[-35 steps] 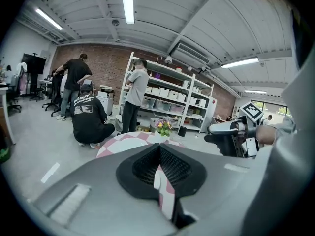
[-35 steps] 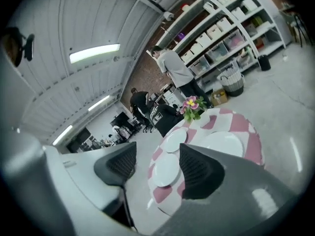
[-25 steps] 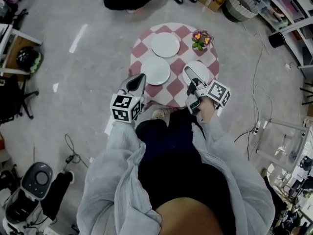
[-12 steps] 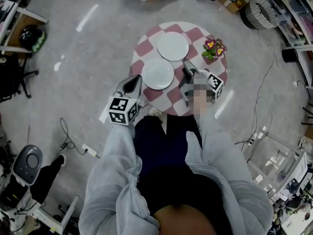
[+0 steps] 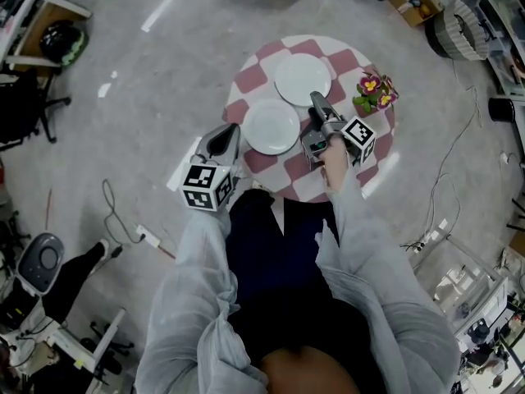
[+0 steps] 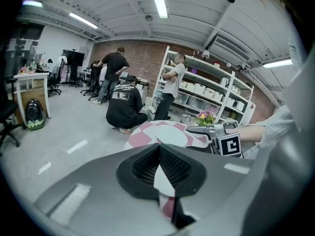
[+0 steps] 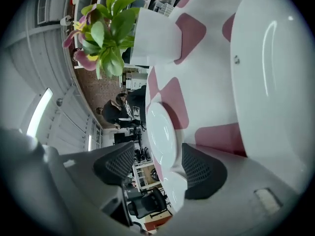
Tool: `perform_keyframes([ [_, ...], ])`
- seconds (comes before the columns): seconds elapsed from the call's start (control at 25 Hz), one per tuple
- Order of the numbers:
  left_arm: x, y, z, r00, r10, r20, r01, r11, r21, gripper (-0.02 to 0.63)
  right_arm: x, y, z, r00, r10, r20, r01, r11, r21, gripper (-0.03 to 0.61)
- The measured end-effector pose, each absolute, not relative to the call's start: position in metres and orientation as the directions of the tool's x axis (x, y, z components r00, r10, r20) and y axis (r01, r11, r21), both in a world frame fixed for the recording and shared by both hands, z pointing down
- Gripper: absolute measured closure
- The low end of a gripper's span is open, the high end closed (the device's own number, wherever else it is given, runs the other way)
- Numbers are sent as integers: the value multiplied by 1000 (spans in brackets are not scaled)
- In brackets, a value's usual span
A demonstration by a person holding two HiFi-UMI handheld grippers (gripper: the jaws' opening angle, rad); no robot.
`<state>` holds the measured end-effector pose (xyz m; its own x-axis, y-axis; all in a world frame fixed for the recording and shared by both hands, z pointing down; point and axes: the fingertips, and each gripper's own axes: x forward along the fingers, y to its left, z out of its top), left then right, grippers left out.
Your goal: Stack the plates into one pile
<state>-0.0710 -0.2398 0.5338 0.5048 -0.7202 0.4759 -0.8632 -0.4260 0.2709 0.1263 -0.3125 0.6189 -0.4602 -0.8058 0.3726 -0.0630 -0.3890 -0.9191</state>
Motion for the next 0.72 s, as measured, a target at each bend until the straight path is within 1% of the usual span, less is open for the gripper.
perform_keyframes([
  [0.12, -75, -240, 536, 490, -726, 482, -872, -407, 272, 598, 123, -319, 619, -466, -807, 363, -50, -386, -921, 291],
  [0.2, -76, -239, 538, 485, -726, 487, -874, -401, 273, 598, 122, -319, 623, -468, -799, 378, -55, -400, -915, 314],
  [0.44, -77, -237, 539, 479, -727, 492, -878, -395, 270, 598, 123, -313, 638, -452, -754, 476, -113, -481, -869, 449],
  [0.56, -80, -234, 538, 477, -726, 495, -879, -395, 266, 599, 125, -309, 644, -444, -738, 507, -137, -504, -853, 549],
  [0.72, -82, -229, 537, 475, -725, 499, -880, -402, 255, 598, 128, -312, 636, -446, -770, 455, -137, -444, -885, 554],
])
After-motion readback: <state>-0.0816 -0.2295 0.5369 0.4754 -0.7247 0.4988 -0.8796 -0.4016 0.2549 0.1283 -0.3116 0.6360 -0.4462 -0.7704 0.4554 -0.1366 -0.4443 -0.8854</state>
